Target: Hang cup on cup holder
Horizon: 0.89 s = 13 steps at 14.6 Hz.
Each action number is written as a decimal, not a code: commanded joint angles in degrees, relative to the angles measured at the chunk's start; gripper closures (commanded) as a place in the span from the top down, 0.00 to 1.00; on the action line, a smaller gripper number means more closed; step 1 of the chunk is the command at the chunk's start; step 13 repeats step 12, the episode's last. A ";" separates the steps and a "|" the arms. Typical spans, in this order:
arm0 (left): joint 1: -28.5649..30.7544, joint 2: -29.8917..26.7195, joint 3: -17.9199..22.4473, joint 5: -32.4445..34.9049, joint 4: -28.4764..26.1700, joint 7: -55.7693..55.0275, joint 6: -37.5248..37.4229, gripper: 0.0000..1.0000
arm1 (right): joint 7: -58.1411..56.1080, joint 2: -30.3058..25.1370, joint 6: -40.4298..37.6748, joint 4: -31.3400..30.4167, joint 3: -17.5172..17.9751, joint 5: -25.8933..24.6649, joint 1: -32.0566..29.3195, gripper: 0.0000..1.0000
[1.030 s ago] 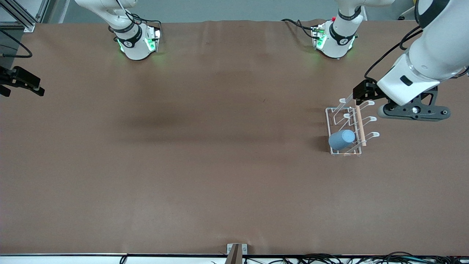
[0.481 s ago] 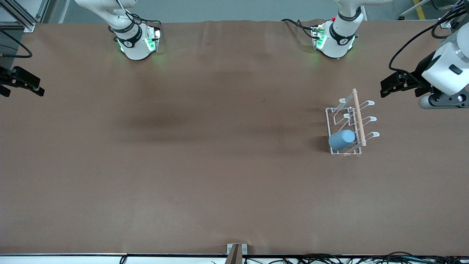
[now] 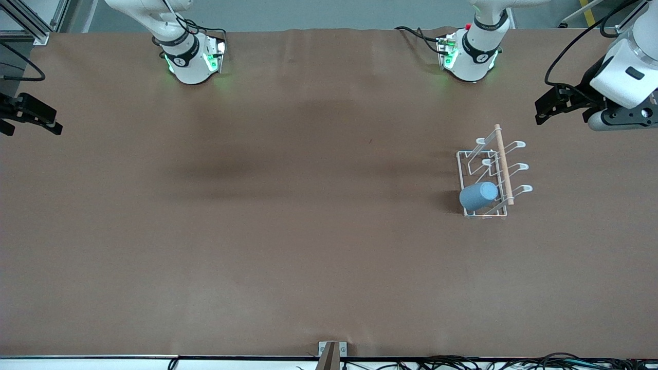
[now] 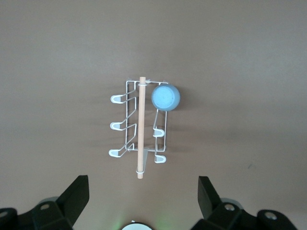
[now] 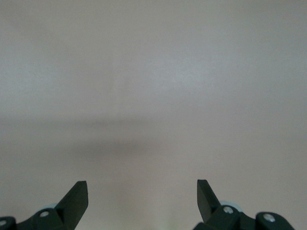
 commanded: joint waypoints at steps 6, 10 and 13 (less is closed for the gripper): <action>0.21 0.21 -1.11 -0.13 1.26 1.80 -0.23 1.00 | 0.75 -0.39 0.44 -0.76 0.90 0.01 -1.17 1.00; 0.56 1.19 -1.11 -0.21 2.60 2.07 -1.48 1.00 | 0.75 -0.39 0.44 -0.76 0.90 0.01 -1.26 1.00; 0.30 1.19 -1.11 -0.30 2.68 1.98 -1.48 1.00 | 0.75 -0.39 0.44 -0.76 0.90 0.01 -1.26 1.00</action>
